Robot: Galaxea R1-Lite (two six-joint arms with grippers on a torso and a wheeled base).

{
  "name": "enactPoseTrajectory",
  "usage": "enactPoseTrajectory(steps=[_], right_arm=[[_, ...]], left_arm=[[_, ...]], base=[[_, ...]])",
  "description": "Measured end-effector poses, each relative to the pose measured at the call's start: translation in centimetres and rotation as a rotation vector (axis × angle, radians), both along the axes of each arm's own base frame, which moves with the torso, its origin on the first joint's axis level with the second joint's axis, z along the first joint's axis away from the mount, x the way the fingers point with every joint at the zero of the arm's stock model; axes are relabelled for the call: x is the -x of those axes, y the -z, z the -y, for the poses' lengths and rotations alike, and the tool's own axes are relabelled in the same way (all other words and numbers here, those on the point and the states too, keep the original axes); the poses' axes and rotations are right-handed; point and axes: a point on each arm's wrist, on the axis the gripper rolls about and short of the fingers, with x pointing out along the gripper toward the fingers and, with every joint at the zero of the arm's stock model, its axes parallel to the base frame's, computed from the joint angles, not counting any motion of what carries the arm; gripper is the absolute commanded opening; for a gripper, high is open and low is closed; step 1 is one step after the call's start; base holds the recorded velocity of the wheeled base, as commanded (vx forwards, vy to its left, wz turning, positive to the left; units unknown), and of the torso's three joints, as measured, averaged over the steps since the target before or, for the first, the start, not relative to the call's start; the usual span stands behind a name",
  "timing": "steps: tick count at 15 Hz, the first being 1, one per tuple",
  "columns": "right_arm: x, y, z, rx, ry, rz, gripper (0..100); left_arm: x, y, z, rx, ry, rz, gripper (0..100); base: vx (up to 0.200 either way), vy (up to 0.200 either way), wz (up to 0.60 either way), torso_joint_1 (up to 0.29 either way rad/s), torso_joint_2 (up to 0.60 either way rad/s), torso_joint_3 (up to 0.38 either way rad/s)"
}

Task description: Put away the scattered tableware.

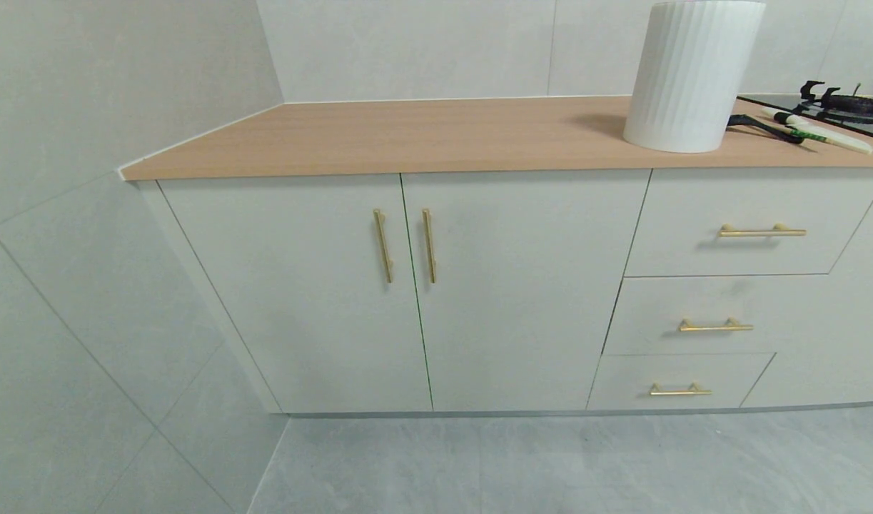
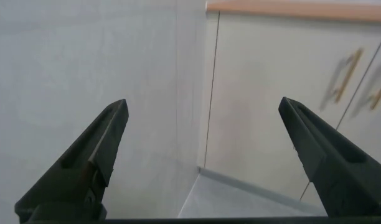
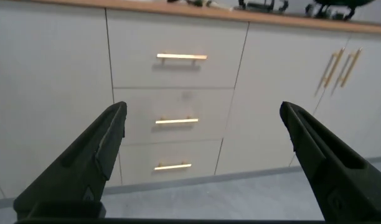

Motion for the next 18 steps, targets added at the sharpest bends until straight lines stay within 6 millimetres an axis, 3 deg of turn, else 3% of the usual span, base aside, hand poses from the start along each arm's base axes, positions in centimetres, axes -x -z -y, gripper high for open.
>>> enactPoseTrajectory(steps=[3,8,10,18], right_arm=[[-1.4,3.3,-0.3,-0.008,-0.116,-0.097,100],[-1.7,4.8,-0.4,-0.083,-0.204,-0.184,100],[-1.7,4.8,-0.5,-0.090,-0.216,-0.184,100],[-1.7,4.8,-0.5,-0.108,-0.217,-0.183,100]], left_arm=[[-1.7,2.8,0.2,-0.035,0.081,0.000,100],[-2.4,5.4,0.6,-0.038,0.251,-0.153,100],[-2.4,5.8,0.8,-0.014,0.342,-0.184,100],[-2.4,5.8,0.8,-0.003,0.346,-0.181,100]], base=[[0.000,0.000,0.00,0.000,0.00,0.000],[0.000,0.000,0.00,0.000,0.00,0.000],[0.000,0.000,0.00,0.000,0.00,0.000],[0.000,0.000,0.00,0.000,0.00,0.000]])
